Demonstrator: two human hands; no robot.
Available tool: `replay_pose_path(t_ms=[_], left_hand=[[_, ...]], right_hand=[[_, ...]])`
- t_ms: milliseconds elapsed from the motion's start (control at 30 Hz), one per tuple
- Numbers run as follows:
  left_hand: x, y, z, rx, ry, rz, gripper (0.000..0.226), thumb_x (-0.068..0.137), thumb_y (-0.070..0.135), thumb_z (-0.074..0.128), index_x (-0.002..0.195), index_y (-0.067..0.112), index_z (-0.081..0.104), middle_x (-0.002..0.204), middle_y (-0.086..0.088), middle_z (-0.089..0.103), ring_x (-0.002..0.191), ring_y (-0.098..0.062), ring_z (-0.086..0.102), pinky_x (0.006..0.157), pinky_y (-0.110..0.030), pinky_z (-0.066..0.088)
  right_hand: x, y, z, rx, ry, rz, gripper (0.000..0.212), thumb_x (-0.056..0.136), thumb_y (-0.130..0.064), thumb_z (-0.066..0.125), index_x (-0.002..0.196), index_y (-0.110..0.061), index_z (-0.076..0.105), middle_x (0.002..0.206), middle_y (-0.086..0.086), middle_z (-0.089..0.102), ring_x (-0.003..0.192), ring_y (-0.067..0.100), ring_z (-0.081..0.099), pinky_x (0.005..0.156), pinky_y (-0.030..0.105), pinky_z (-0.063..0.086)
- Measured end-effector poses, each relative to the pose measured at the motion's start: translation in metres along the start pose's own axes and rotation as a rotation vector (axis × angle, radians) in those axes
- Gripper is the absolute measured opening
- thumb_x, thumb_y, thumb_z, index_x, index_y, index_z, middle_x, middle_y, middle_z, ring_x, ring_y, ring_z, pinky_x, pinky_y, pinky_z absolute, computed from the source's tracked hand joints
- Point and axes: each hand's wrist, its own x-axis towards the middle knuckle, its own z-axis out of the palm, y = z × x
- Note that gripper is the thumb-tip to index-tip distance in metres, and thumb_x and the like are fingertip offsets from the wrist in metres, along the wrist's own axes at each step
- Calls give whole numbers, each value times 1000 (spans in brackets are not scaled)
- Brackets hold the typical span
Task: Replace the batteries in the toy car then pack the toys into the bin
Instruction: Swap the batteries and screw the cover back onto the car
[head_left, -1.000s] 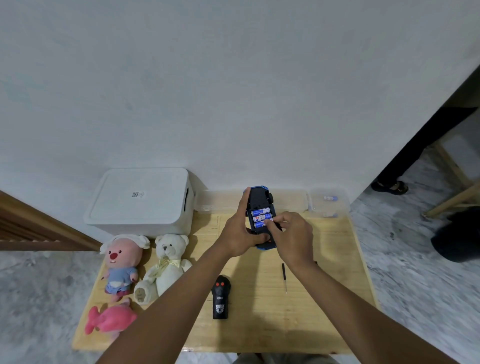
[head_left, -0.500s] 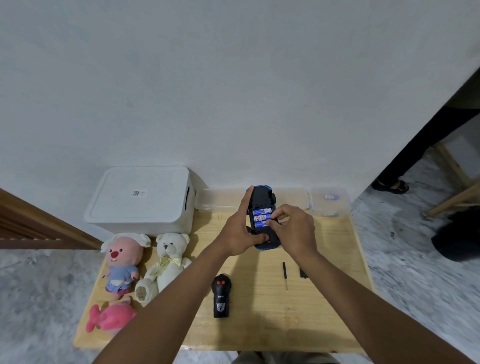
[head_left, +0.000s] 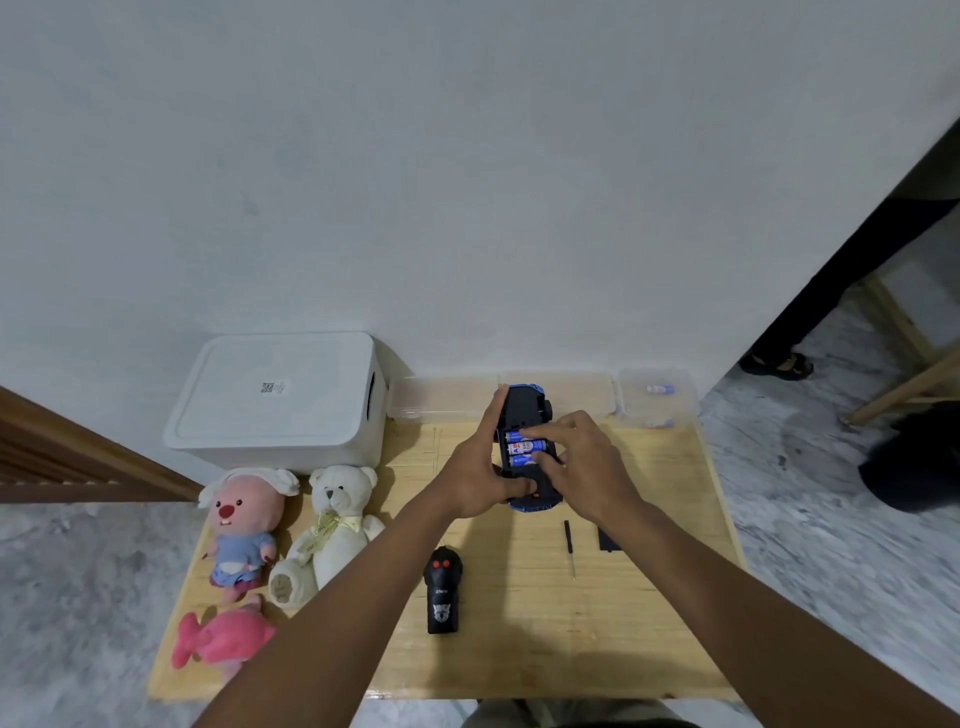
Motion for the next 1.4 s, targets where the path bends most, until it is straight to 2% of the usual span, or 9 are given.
replay_pose_path(t_ms=[167,300,433,533,700,900,1033,1167,1400], left_hand=[[0,-8,3,9,-31,-39,126,79,3,82,155,60,0,132,9,58,101,-22,73,82,-49,63],[6,-8,7,36,-65,-72,124,79,4,83,155,61,2,129,12,55,98,-22,74,75,-40,65],[13,-9,15,65,-95,-108,125,78,8,85,155,59,2,127,12,56,95,-20,74,78,-38,64],[17,-12,24,86,-102,-135,125,78,9,85,155,59,1,126,12,56,96,-18,74,82,-37,63],[23,-15,39,104,-99,-168,125,78,10,86,156,57,2,125,17,56,111,-26,66,80,-35,63],[29,-16,55,104,-67,-171,126,77,11,87,156,58,2,126,22,55,116,-28,64,86,-43,62],[31,-16,61,78,-52,-182,126,77,9,86,156,59,2,128,24,54,116,-27,64,78,-34,63],[31,-17,66,66,-38,-179,125,78,8,86,156,58,3,128,21,55,115,-28,64,79,-34,63],[29,-15,63,57,-31,-179,124,79,7,85,155,60,2,131,13,55,97,-16,72,79,-32,62]], right_hand=[[15,8,-22,20,-183,-13,26,96,-26,66,120,-36,72,114,-5,62,89,9,60,80,25,47],[15,42,-53,26,-108,-41,26,92,-15,71,116,-24,73,104,1,70,75,6,64,68,10,50],[-5,91,-58,-168,-215,14,38,84,-18,78,120,-25,67,106,1,67,82,14,63,79,37,57],[-23,118,-49,-263,-330,39,46,81,-24,80,124,-28,63,116,-3,61,98,12,56,85,33,51],[-37,145,-26,-320,-421,-16,58,71,-31,83,124,-27,60,121,-4,56,111,18,55,88,39,51],[-35,156,-8,-389,-416,-88,56,75,-38,78,126,-28,56,123,-5,56,111,21,54,83,39,52],[-35,161,-5,-365,-378,-111,59,73,-40,77,126,-26,54,120,-5,59,110,22,54,83,39,53],[-35,161,-3,-424,-369,-157,60,73,-41,73,127,-21,56,120,-1,58,109,24,53,83,38,52],[-18,162,-28,-236,-241,-57,58,62,-51,65,114,-26,60,103,-9,57,99,20,56,76,38,54]])
